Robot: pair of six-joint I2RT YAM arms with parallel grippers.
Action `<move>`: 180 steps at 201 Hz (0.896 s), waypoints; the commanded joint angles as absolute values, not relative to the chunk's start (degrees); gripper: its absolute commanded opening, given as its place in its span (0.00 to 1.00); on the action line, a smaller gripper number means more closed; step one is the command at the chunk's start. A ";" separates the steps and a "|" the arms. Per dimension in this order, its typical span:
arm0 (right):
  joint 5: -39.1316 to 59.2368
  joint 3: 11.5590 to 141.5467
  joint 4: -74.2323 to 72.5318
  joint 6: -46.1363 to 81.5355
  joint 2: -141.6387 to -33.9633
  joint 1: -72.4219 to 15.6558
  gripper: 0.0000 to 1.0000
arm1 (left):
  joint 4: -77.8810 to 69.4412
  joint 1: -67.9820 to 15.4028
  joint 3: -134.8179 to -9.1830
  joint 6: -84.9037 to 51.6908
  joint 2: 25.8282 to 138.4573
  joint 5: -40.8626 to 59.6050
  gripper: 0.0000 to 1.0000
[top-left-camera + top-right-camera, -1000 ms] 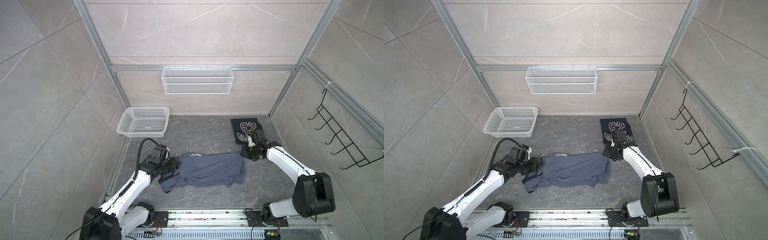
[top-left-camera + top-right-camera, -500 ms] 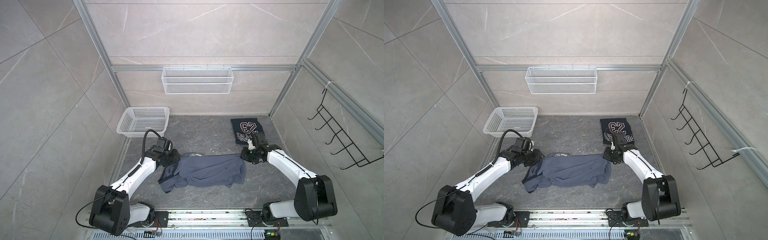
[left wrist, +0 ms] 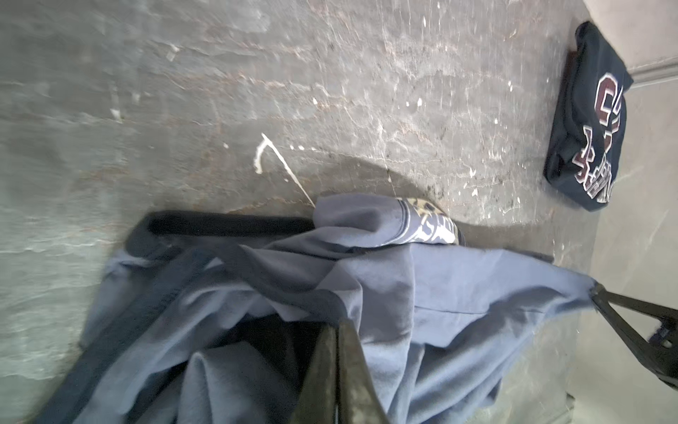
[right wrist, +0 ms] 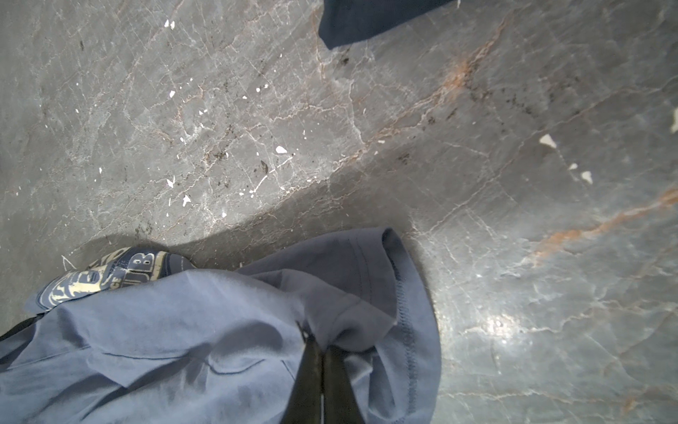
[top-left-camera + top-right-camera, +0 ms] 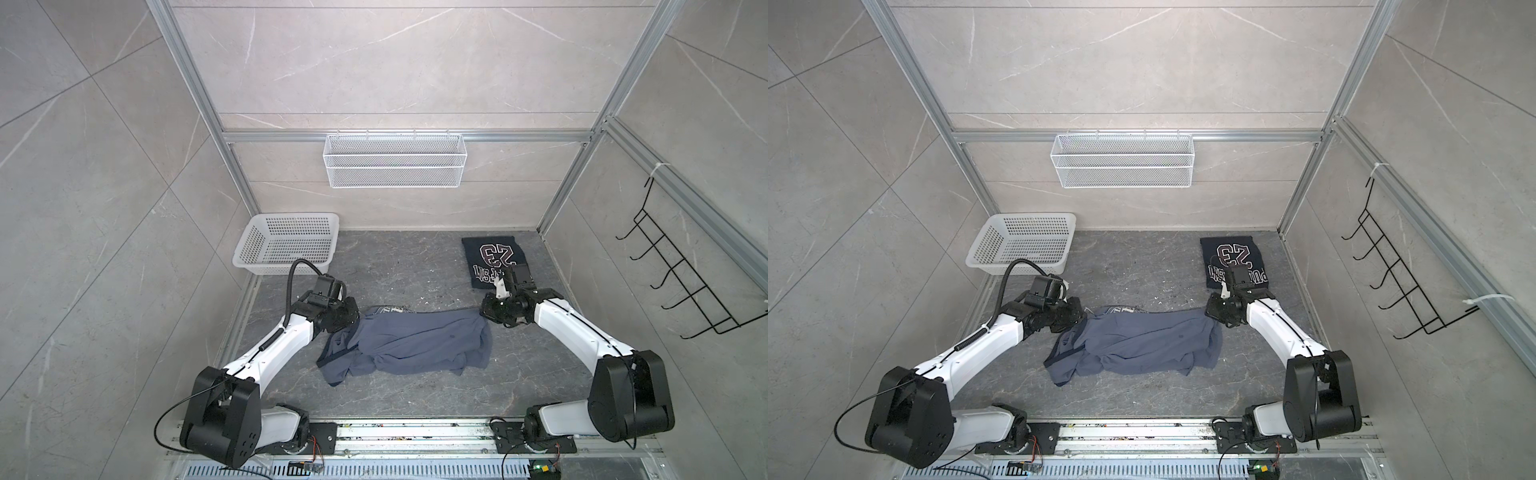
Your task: Fold and stack the tank tops
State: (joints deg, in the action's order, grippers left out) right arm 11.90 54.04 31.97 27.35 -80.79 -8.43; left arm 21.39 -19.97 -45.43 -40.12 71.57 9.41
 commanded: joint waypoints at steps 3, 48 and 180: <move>13.45 58.46 32.83 26.37 -82.31 -8.28 0.00 | 20.04 -19.27 -43.42 -40.17 61.94 3.27 0.00; 21.34 65.61 31.46 27.53 -93.11 -8.31 0.00 | 22.14 -16.39 -40.43 -40.69 52.78 -0.80 0.00; 22.96 59.93 25.32 26.26 -91.72 -4.67 0.48 | 20.59 -13.06 -40.27 -40.67 59.25 4.25 0.00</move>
